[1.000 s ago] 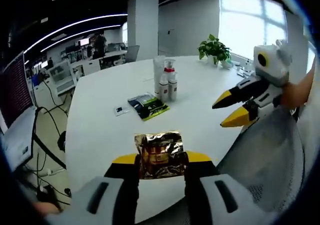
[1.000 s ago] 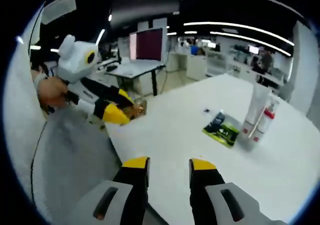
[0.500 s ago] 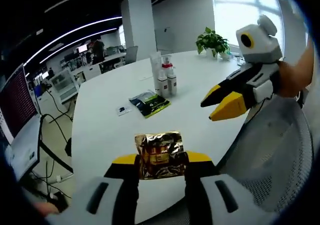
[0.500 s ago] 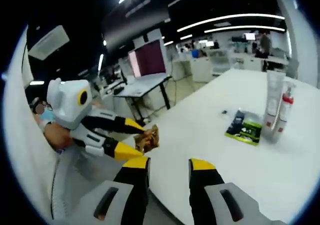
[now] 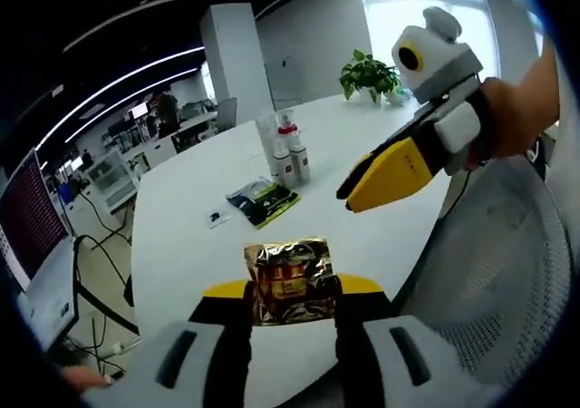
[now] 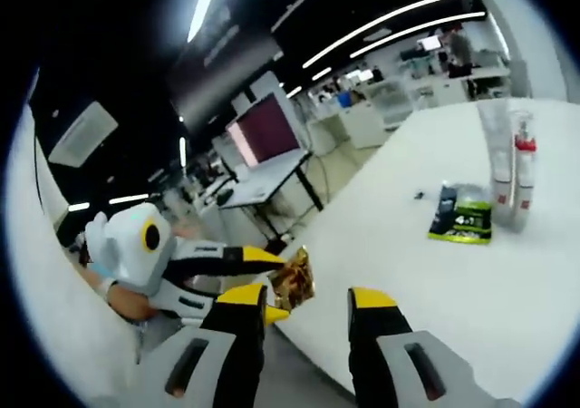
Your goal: Arrange the skincare products in the storage area until every visible bottle or jar stands upright without overlapping.
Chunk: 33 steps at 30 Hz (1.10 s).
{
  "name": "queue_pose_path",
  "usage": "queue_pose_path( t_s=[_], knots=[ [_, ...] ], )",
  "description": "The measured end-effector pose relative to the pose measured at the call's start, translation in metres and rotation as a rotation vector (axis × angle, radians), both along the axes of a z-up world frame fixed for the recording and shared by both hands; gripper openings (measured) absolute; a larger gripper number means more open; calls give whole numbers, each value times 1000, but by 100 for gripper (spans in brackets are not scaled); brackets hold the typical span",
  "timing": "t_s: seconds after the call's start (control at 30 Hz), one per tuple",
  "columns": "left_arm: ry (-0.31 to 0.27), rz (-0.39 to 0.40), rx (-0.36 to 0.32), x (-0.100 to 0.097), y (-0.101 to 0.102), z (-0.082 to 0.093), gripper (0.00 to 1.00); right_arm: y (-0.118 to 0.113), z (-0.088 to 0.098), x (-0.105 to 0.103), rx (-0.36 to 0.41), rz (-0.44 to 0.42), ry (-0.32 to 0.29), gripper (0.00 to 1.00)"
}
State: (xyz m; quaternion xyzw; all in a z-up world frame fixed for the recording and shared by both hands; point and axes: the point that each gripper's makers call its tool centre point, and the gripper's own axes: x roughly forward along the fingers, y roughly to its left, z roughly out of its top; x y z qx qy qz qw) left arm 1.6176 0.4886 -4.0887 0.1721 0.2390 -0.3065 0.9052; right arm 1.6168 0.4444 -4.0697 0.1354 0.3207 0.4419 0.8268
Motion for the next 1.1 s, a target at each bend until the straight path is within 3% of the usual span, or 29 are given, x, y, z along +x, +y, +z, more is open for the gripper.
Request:
queue_pose_path(
  t_s=[0.1, 0.27, 0.37, 0.5, 0.67, 0.77, 0.87, 0.97, 1.07, 1.1],
  knots=[
    [-7, -21, -3, -3, -3, 2, 30, 5, -13, -5, -12, 11, 42, 45],
    [-8, -56, -18, -9, -10, 4, 30, 17, -22, -6, 146, -66, 218, 36],
    [-10, -90, -25, -14, -17, 5, 30, 21, -23, -7, 193, -69, 264, 29],
    [-7, -118, -26, -19, -22, 6, 30, 24, -20, -9, 219, -65, 286, 2],
    [12, -131, -32, -20, -23, 4, 31, 22, -21, -13, 225, -53, 333, 1],
    [17, -142, -61, -21, -25, 7, 33, 16, -16, -12, 217, -26, 314, 0],
    [59, -130, -123, -22, -25, 9, 35, 7, -9, -11, 211, 9, 279, 0],
    [89, -131, -171, -23, -27, 11, 34, 0, -3, -12, 188, 80, 216, 0],
    [116, -107, -226, -21, -23, 15, 23, -10, -13, -22, 45, 207, 138, 0],
    [130, -104, -248, -21, -23, 16, 24, -9, -8, -28, 53, 257, 132, 0]
  ],
)
